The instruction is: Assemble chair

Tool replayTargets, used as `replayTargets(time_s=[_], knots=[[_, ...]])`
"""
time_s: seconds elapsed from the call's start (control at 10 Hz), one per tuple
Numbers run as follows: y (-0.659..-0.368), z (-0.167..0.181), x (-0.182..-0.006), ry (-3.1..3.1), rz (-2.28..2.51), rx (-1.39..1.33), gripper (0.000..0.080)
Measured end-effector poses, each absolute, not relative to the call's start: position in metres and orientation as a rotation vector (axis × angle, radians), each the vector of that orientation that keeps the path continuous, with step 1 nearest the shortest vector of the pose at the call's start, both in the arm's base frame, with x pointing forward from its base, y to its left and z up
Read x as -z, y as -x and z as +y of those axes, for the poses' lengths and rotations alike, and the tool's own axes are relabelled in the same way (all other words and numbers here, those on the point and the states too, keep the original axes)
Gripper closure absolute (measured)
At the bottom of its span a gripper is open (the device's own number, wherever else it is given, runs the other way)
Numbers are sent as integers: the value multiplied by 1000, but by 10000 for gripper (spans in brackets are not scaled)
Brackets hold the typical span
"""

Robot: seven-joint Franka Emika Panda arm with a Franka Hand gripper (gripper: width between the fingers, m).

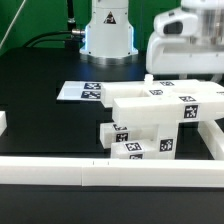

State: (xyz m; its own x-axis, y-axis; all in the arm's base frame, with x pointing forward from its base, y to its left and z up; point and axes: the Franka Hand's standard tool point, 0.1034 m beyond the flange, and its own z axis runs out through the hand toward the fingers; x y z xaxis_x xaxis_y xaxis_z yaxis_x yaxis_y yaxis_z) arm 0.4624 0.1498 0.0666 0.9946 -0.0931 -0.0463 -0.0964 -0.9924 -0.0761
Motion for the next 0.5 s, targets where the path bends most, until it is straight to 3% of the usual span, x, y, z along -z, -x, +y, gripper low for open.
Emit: replayTargets(time_s=[0.3,0.5], knots=[[-478,130,-106,3033,122,-131,524],[-490,126,-108,3029,128,-142,524]])
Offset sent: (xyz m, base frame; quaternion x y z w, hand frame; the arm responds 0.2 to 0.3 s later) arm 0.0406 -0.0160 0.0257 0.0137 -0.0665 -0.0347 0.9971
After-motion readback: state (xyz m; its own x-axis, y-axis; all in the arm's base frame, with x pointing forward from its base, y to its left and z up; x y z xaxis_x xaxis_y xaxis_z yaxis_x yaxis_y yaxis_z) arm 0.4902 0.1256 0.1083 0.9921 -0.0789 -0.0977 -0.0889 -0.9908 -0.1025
